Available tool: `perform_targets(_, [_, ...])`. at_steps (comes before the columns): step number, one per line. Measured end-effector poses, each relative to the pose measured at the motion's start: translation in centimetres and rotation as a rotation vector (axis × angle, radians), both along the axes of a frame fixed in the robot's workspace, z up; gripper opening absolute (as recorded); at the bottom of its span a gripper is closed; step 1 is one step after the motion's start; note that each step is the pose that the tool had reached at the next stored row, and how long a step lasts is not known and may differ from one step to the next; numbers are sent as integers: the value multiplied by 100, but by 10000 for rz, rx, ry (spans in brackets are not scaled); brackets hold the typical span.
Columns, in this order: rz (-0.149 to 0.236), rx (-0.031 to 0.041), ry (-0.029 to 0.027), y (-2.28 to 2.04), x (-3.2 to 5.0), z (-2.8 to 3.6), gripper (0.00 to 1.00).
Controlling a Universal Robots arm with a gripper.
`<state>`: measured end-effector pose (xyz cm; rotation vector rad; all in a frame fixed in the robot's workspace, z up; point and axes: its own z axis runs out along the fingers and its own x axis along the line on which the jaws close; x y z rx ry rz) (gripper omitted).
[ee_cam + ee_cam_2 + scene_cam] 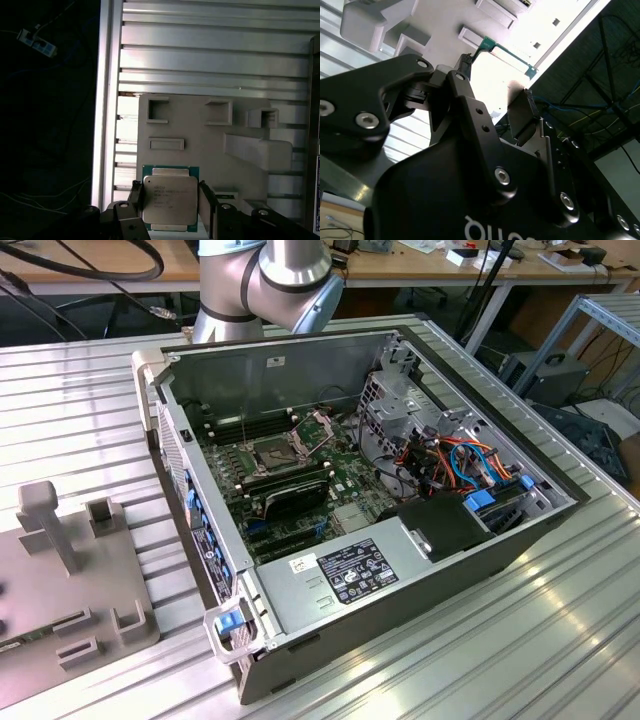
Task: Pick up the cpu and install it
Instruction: 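Pick up the cpu and move it towards the insertion slot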
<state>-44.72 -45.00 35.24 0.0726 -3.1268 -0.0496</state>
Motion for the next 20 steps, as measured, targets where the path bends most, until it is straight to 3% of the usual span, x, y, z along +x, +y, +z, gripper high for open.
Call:
perform_targets(11, [0, 0, -1, 0, 0, 81, 54])
perform_targets(20, [0, 0, -1, 0, 0, 97, 54])
